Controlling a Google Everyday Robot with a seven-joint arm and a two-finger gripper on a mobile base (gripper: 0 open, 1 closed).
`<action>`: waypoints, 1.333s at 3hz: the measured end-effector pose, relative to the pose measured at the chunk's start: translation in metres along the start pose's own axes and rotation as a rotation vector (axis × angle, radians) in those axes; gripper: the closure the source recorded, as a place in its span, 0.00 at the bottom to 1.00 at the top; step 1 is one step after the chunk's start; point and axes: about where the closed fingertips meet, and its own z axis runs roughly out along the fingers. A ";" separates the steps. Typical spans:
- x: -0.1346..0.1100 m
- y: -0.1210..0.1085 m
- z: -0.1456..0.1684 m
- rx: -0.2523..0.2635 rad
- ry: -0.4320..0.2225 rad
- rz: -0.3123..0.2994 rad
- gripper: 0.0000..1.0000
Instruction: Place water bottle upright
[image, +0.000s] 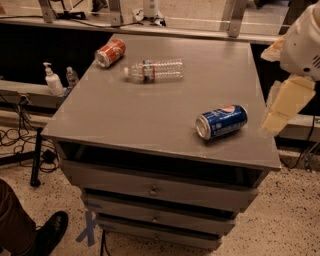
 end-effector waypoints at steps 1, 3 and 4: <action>-0.042 -0.029 0.022 0.011 -0.082 0.009 0.00; -0.129 -0.083 0.052 0.036 -0.193 0.007 0.00; -0.175 -0.099 0.067 0.041 -0.241 -0.002 0.00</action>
Offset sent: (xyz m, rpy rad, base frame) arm 0.1435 0.1152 0.0066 0.2094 -0.0958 0.0213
